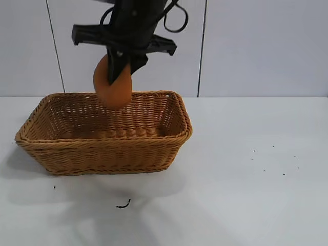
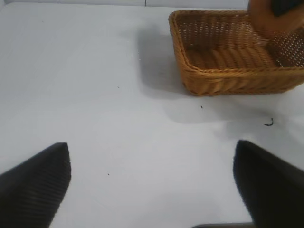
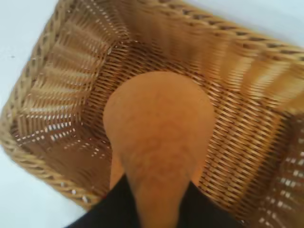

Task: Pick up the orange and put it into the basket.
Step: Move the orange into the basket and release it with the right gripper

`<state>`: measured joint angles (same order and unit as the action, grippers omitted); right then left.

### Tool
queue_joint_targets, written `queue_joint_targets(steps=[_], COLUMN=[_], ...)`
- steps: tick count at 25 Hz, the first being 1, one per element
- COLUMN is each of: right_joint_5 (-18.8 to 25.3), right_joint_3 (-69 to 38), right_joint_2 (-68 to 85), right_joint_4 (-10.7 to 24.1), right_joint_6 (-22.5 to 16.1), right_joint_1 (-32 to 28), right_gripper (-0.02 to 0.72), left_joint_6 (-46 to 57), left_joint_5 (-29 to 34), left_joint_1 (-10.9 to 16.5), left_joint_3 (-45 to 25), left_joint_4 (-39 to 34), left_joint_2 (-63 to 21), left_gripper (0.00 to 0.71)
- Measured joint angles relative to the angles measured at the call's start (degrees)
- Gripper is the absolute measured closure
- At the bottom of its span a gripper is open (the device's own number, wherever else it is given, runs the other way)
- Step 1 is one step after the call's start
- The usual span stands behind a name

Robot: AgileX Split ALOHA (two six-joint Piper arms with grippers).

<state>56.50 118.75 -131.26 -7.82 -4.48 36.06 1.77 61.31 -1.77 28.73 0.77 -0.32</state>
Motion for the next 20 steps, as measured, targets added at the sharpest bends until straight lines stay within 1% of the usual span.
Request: queue_joint_targets(steps=[7,8,9,10,11,13,14,15,16,17,20], right_joint_5=[-0.91,-0.91,-0.91,-0.85,-0.72,0.07,0.52,1.09,1.87,2.79,5.91], right_joint_3=[0.0,0.0,0.0,0.0,0.0,0.0,0.0,0.0,0.15,0.57,3.21], right_joint_2=[-6.47,-6.74,-6.74,-6.74,-6.6,-6.18,-5.78,-5.16,-4.62,-3.89,-1.36], right_joint_4=[0.24,0.06,-0.22,-0.43,-0.61,-0.77,-0.77,-0.77,-0.71,-0.57,1.9], right_joint_6=[-0.34,-0.34,-0.34,-0.34,-0.34,-0.34,0.1,0.4,0.54,0.62,0.41], right_joint_1=[0.0,0.0,0.0,0.0,0.0,0.0,0.0,0.0,0.0,0.0,0.0], right_gripper=[0.657,0.649,0.617,0.57,0.489,0.271,0.184,0.113,0.071,0.046,0.018], left_joint_6=[0.0,0.0,0.0,0.0,0.0,0.0,0.0,0.0,0.0,0.0,0.0], left_joint_5=[0.0,0.0,0.0,0.0,0.0,0.0,0.0,0.0,0.0,0.0,0.0], left_joint_1=[0.0,0.0,0.0,0.0,0.0,0.0,0.0,0.0,0.0,0.0,0.0], left_joint_3=[0.0,0.0,0.0,0.0,0.0,0.0,0.0,0.0,0.0,0.0,0.0], left_joint_4=[0.0,0.0,0.0,0.0,0.0,0.0,0.0,0.0,0.0,0.0,0.0], left_joint_2=[0.0,0.0,0.0,0.0,0.0,0.0,0.0,0.0,0.0,0.0,0.0], left_gripper=[0.044,0.044,0.044,0.044,0.044,0.044,0.044,0.044,0.044,0.044,0.044])
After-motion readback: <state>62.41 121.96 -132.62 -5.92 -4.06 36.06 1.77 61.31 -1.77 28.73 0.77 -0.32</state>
